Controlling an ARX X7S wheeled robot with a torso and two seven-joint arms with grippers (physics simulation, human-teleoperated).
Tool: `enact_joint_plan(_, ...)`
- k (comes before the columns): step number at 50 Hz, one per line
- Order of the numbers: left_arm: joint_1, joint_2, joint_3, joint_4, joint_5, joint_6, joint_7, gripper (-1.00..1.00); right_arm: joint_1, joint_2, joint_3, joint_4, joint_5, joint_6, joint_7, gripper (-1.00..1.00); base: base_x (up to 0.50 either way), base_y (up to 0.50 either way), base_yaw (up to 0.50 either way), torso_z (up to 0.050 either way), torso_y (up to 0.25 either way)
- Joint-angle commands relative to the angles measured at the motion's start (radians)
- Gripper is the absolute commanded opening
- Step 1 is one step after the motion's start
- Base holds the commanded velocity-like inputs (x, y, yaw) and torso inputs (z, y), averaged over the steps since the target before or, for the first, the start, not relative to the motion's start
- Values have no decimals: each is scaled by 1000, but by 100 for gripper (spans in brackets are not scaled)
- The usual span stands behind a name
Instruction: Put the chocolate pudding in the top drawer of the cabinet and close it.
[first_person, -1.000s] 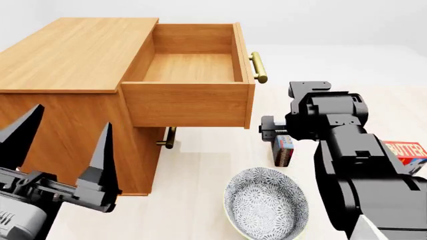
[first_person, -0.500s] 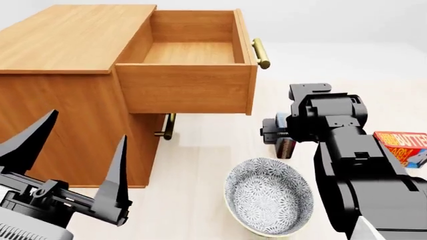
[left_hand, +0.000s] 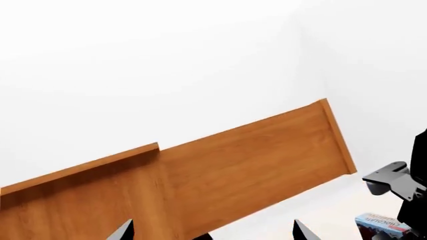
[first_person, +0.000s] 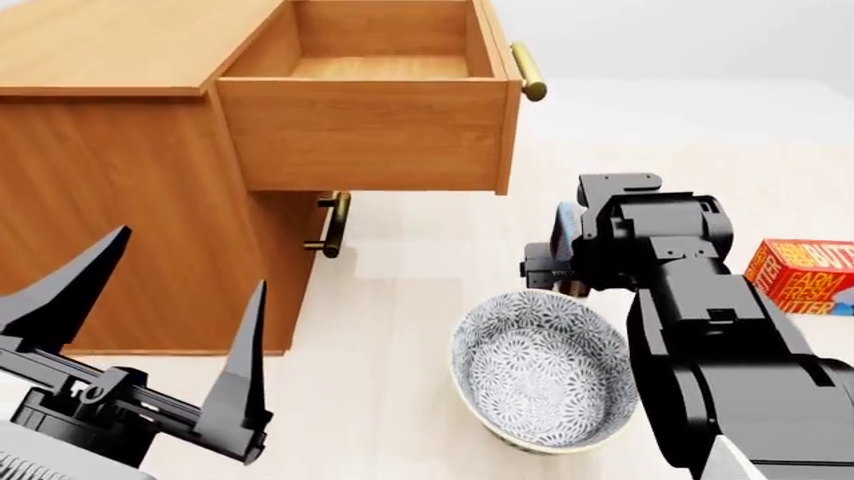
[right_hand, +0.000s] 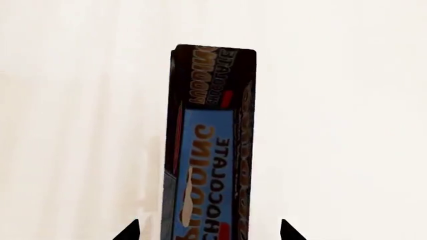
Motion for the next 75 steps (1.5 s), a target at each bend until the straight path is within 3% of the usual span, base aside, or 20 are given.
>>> enact_joint_plan(1,3,2,0,5,8,-12,7,100,-4,0,10,0,0,4,-3,100,0,0,0,-50,0)
enact_joint_plan(8,8,-4,-2,-4,-16,42,21,100,-6,0,13,0,-1,6,-2,100,0,0,0,-13,0)
enact_joint_plan(39,26,-16,0,35,30,12,3,100,-11,4,21,0,0,-4,13,100,0,0,0,-7,0)
enact_joint_plan(40,26,-16,0,36,29,12,4,100,-11,4,14,0,-5,-9,17,-100,0,0,0,0,0)
enact_joint_plan(60,21,14,-16,-27,-19,51,28,100,12,18,52,0,-4,-120,88,-100,0,0,0,0,0)
enact_joint_plan(75,37,-15,-21,-11,45,90,9,100,21,21,35,0,-3,-147,89,-100,0,0,0,46,40)
